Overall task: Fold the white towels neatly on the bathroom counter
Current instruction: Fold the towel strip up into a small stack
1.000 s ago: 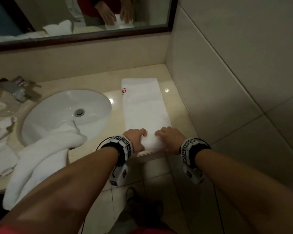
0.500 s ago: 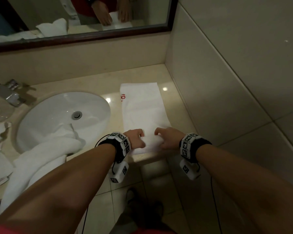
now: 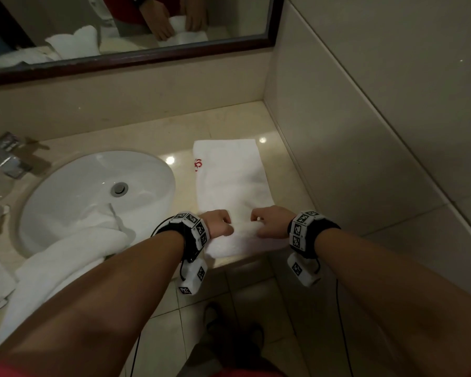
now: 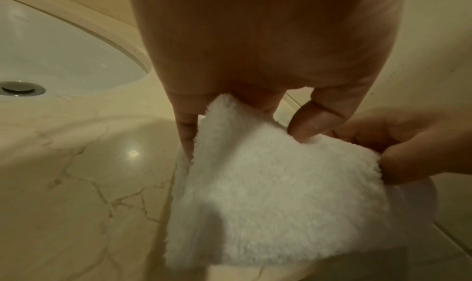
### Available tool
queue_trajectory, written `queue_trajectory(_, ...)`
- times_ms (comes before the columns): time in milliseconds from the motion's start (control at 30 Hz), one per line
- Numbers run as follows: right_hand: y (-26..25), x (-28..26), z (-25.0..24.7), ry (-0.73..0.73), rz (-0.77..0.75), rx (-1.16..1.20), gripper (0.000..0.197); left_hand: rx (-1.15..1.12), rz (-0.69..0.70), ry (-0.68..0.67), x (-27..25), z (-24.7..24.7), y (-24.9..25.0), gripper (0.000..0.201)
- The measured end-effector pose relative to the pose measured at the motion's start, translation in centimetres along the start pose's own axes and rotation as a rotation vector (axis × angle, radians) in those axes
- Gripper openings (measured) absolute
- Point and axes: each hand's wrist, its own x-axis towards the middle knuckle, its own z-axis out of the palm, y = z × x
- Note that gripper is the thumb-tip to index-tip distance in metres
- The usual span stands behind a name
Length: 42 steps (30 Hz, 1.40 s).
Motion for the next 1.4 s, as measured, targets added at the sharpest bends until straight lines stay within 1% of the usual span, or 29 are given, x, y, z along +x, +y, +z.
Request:
queue_trajectory(167, 0.0, 0.2, 0.2, -0.033, 0.025, 0.017, 0.028, -0.025, -0.002, -0.046, 0.3, 0.2, 0.0, 0.025)
queue_trajectory(267, -0.2, 0.2, 0.1, -0.046, 0.038, -0.045, 0.024, -0.031, 0.009, -0.018, 0.6, 0.2, -0.1, 0.023)
queue_trajectory(333, -0.3, 0.2, 0.2, -0.023, 0.024, -0.096, 0.023, 0.002, 0.019, 0.003, 0.7, 0.2, -0.2, 0.025)
queue_trajectory(433, -0.3, 0.4, 0.4, 0.061, -0.028, -0.226, 0.031, 0.055, 0.019, 0.027, 0.8, 0.4, -0.4, 0.027)
queue_trajectory(500, -0.1, 0.6, 0.7, 0.115, -0.034, -0.301, 0.036, 0.083, 0.030, 0.059, 0.8, 0.7, -0.6, 0.031)
queue_trajectory(567, 0.1, 0.6, 1.0, 0.148, -0.025, -0.317, 0.037, 0.086, 0.053, 0.108, 0.8, 1.0, -0.8, 0.034)
queue_trajectory(633, 0.1, 0.4, 1.4, 0.169, -0.020, -0.283, 0.037, 0.062, 0.063, 0.165, 0.5, 1.3, -1.1, 0.034)
queue_trajectory(700, -0.1, 0.1, 1.7, 0.219, -0.012, -0.221, 0.035, 0.060, 0.078, 0.254, 0.2, 1.5, -1.1, 0.031)
queue_trajectory(800, -0.4, -0.6, 1.9, 0.349, -0.004, -0.200, 0.029, 0.184, 0.151, 0.387, -0.3, 1.7, -0.8, 0.024)
queue_trajectory(867, -0.5, -1.3, 2.2, 0.437, -0.033, -0.290, 0.024, 0.271, 0.198, 0.413, -0.8, 1.9, -0.3, 0.022)
queue_trajectory(933, -0.6, -1.9, 2.7, 0.481, -0.064, -0.369, 0.019, 0.379, 0.220, 0.418, -1.5, 2.4, 0.1, 0.018)
queue_trajectory(1000, -0.6, -2.4, 3.2, 0.512, -0.095, -0.389, 0.014, 0.473, 0.219, 0.446, -2.3, 3.2, 0.4, 0.017)
queue_trajectory(1067, -0.8, -2.8, 3.5, 0.508, -0.104, -0.388, 0.020, 0.528, 0.204, 0.487, -3.0, 4.1, 0.4, 0.031)
queue_trajectory(1167, -0.6, -3.5, 4.0, 0.472, -0.105, -0.410, 0.037, 0.603, 0.219, 0.509, -3.8, 5.4, -0.3, 0.058)
queue_trajectory(1233, -0.4, -3.9, 4.5, 0.457, -0.115, -0.406, 0.044, 0.632, 0.212, 0.514, -4.1, 6.3, -0.8, 0.069)
queue_trajectory(1300, -0.1, -4.0, 5.2, 0.433, -0.112, -0.393, 0.052, 0.658, 0.192, 0.533, -4.1, 7.1, -1.0, 0.070)
queue_trajectory(1400, 0.0, -3.9, 5.8, 0.412, -0.106, -0.394, 0.062, 0.690, 0.144, 0.566, -4.1, 7.7, -0.8, 0.061)
